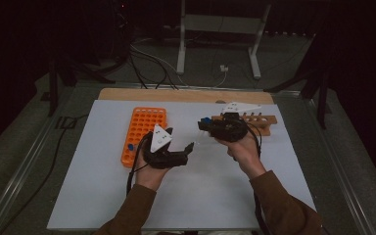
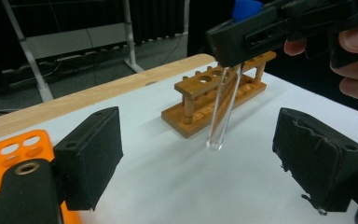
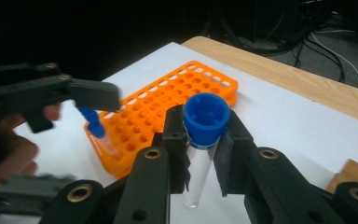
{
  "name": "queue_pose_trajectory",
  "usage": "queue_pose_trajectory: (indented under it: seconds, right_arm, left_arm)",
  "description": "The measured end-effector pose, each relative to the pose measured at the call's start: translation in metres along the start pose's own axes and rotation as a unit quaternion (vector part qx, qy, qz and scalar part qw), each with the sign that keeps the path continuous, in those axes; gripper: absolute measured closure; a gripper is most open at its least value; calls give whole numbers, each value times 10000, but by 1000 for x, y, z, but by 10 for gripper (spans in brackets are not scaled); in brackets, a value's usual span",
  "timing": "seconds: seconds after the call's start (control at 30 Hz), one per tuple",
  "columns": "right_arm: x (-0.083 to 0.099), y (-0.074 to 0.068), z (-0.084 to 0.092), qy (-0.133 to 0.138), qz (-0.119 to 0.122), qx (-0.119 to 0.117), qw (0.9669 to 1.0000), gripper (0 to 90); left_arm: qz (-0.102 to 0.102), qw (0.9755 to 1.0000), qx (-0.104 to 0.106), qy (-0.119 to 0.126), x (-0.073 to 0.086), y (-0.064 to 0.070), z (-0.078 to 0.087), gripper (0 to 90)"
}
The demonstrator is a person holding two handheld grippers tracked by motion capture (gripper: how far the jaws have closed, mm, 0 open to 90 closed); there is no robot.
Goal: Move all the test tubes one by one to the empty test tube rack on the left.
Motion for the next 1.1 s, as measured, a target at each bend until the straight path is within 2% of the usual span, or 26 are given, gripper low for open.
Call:
queue_pose_trajectory:
  seconds: [0.07, 0.13, 0.3, 0.53, 0.67, 0.83, 0.87, 0.93, 1.0, 1.1]
  right_arm:
    - [0, -4, -1, -21, 14, -75, 10000, 761]
    - [0, -9, -2, -36, 22, -120, 9999, 761]
    - [0, -17, -5, -72, 60, -250, 9996, 761]
    - [1, -25, -8, -91, 80, -362, 9993, 761]
    - [1, -25, -9, -81, 56, -393, 9992, 761]
    - [2, -24, -9, -113, 43, -402, 9991, 758]
    - [2, -24, -9, -94, 12, -403, 9991, 748]
    - [1, -22, -8, -49, 57, -312, 9995, 671]
    - [1, -20, -8, -68, -8, -406, 9992, 585]
    - [2, -18, -5, -54, 3, -395, 9992, 457]
  left_arm:
    - [-24, 10000, -35, -46, -1, 2, -5, 205]
    - [42, 10000, -14, -52, -2, 4, -9, 246]
    - [120, 9999, 70, -21, -3, 7, -18, 442]
    - [195, 9996, 200, 89, -4, 8, -19, 689]
    - [242, 9992, 277, 148, -4, 9, -19, 741]
    - [158, 9992, 346, 158, -3, 11, -20, 776]
    - [174, 9991, 343, 154, -3, 11, -20, 779]
    - [196, 9992, 334, 136, -2, 9, -21, 780]
    - [223, 9992, 314, 105, -1, 7, -21, 781]
    - [279, 9993, 238, 46, 1, 2, -20, 782]
Point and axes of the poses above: each handheld gripper's, and its own axes: z roughly backward along the jaws, x roughly out of its underside, y roughly to its right, the point moved 3 cm from there along -z, roughly forward along the jaws, and after that the axes turned 9 degrees about -z, right-handed, at the moved point
